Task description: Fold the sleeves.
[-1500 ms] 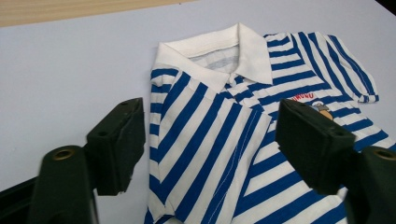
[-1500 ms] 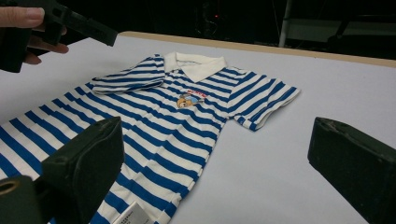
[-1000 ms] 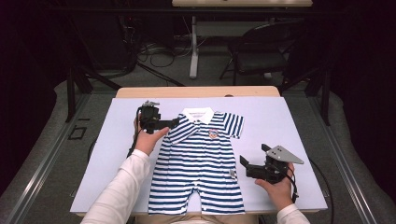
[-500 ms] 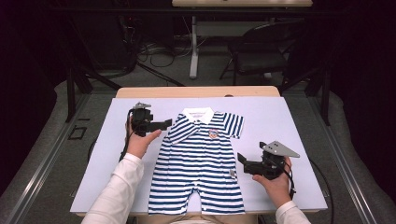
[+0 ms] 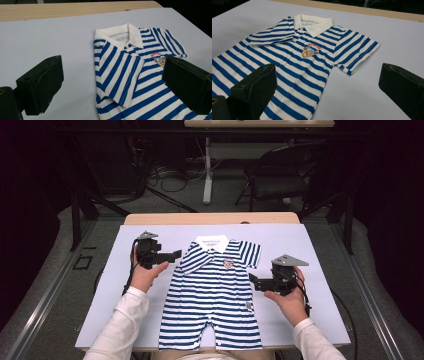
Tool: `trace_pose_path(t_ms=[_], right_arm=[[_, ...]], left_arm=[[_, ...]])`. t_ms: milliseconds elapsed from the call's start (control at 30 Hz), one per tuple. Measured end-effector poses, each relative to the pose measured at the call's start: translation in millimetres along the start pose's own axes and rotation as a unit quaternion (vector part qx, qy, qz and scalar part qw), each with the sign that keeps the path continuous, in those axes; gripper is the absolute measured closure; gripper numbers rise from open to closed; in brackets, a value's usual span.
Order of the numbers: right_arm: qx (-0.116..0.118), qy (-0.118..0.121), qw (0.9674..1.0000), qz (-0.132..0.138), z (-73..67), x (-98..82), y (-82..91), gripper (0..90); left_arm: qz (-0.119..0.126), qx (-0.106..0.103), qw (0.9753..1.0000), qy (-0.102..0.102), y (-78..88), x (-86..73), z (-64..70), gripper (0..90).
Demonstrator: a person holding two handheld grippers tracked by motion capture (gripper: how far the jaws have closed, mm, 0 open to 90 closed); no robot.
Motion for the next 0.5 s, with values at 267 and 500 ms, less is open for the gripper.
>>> trace_pose_path(t_ms=[267,500], right_arm=[[-0.011,-0.023,0.9992,-0.030,10.6,20.6,-19.7,2.5],[-0.018,-0.027,0.9985,-0.044,16.1,36.2,-34.3,2.3]], left_arm=[[0.008,0.004,0.9999,0.006,9.0,-0.2,-4.0,2.8],[0.010,0.001,0.9999,0.007,15.0,0.5,-3.5,0.5]])
Point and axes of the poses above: each handheld gripper's, and its own axes: y roughly backward along the jaws, x roughly out of its top, z roughly to its right, the point moved 9 cm from there along -y, roughly forward along the jaws, and after that the axes turned 3 degrees about -y, right-handed, at the moved point
